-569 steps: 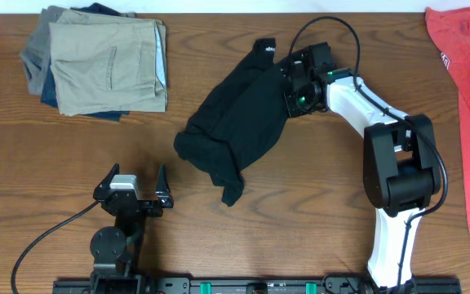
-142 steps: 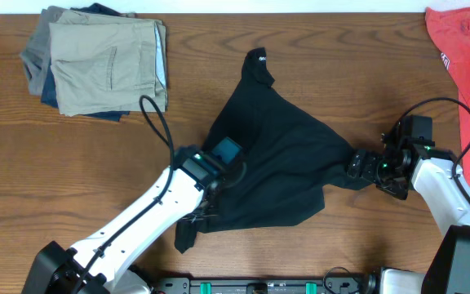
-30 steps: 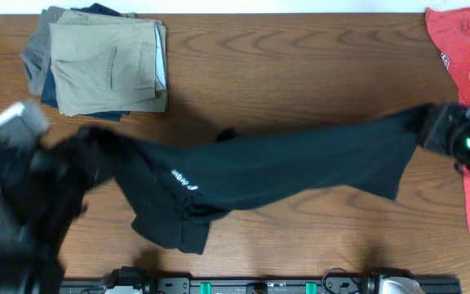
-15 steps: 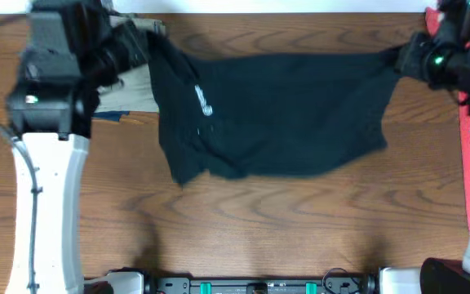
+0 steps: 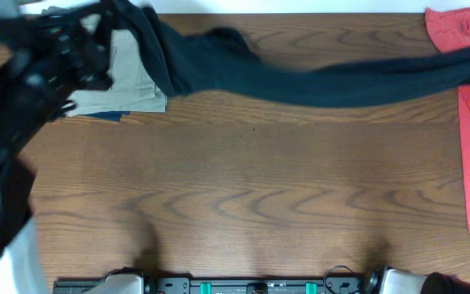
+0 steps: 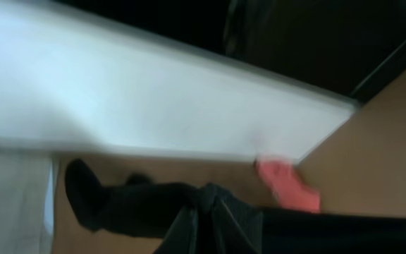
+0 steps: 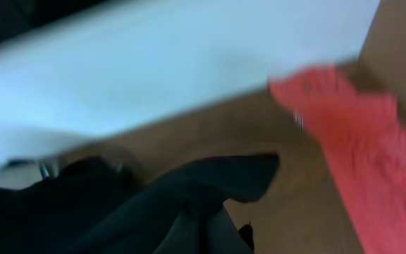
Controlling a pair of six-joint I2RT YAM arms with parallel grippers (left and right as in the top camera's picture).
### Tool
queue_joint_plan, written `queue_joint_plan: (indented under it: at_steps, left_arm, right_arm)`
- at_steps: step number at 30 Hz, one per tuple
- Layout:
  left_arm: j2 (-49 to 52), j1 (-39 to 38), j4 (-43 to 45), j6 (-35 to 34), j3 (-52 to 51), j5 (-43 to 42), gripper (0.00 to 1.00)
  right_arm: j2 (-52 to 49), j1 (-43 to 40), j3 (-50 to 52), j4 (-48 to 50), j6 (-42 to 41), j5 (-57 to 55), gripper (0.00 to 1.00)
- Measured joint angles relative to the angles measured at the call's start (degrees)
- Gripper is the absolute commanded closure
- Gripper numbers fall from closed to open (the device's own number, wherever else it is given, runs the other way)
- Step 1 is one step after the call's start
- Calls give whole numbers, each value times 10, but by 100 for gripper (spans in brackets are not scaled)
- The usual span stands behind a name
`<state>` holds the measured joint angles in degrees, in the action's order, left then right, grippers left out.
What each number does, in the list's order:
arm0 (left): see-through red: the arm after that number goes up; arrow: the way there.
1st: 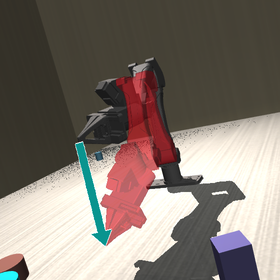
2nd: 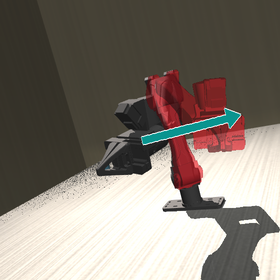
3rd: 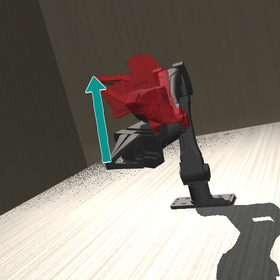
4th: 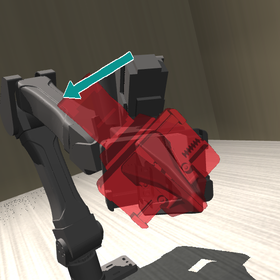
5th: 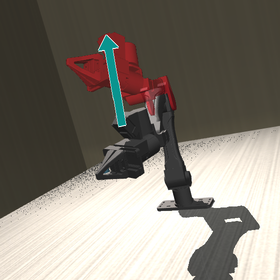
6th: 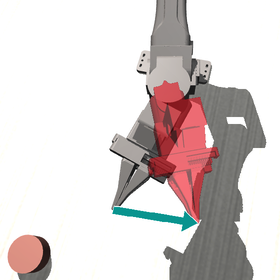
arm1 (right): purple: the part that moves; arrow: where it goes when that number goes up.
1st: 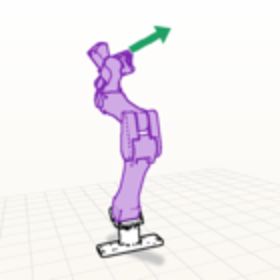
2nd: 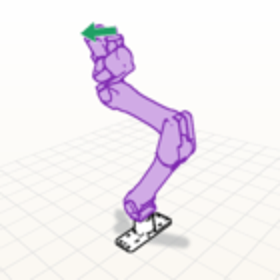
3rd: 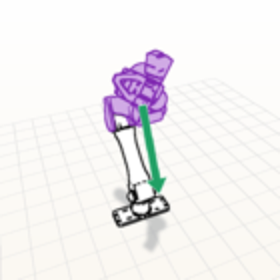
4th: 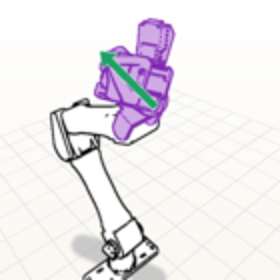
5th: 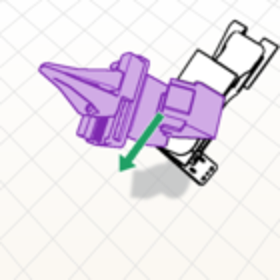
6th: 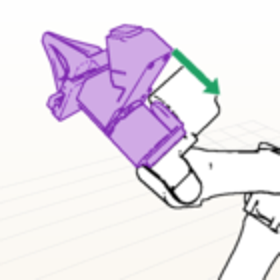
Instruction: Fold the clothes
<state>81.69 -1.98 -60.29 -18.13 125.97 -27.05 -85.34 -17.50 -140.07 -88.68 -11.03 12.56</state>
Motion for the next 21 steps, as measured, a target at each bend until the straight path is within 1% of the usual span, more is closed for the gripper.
queue_joint_plan:
  at_steps: [2,7,10,12,14,21]
  left_arm:
    - [40,-8,-32,7,-31,-1,94]
    - [163,-32,-106,29,-143,0,94]
    - [188,-41,-133,34,-193,0,94]
    - [180,-41,-146,36,-198,1,94]
    - [150,-41,-152,37,-198,5,94]
    - [-21,-41,-248,38,-187,51,94]
  right_arm:
    - [-16,1,45,-7,2,1,99]
    - [-67,6,207,-8,6,1,99]
    - [-73,6,271,-13,8,1,99]
    - [-69,6,291,-16,8,1,99]
    - [-61,6,294,-19,9,1,99]
    - [11,6,295,-62,9,1,99]
